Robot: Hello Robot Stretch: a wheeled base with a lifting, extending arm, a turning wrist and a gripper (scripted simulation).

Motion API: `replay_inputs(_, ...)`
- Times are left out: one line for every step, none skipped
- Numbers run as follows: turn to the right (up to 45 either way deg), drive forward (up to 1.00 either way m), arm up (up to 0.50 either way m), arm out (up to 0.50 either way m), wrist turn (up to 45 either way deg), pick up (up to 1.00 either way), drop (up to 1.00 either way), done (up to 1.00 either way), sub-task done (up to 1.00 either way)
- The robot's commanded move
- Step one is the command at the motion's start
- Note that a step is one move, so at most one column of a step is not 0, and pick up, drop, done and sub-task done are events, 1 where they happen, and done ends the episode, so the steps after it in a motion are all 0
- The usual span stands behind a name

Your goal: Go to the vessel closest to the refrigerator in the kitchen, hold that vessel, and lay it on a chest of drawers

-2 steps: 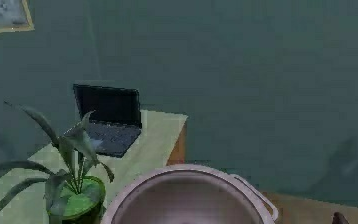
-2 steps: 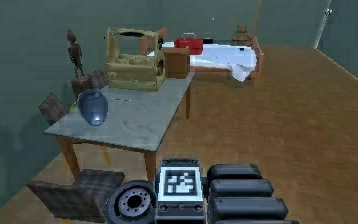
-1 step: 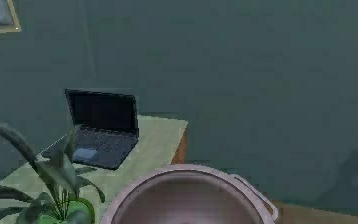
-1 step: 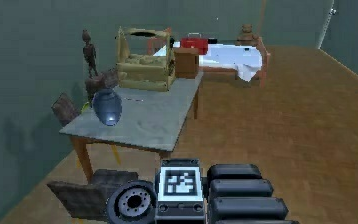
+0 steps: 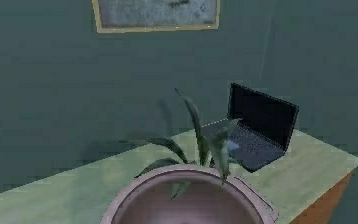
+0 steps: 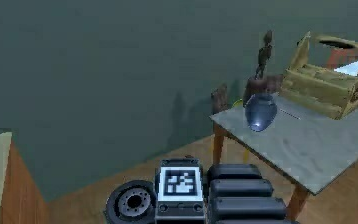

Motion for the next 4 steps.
replay_inputs(-45.0,0.0,0.0,0.0,0.0,0.0,0.0,0.0,0.0)
replay_inputs(-18.0,0.0,0.0,0.0,0.0,0.0,0.0,0.0,0.0)
replay_inputs(0.0,0.0,0.0,0.36,0.0,0.0,0.0,0.0,0.0)
replay_inputs(0.0,0.0,0.0,0.0,39.0,0.0,0.0,0.0,0.0)
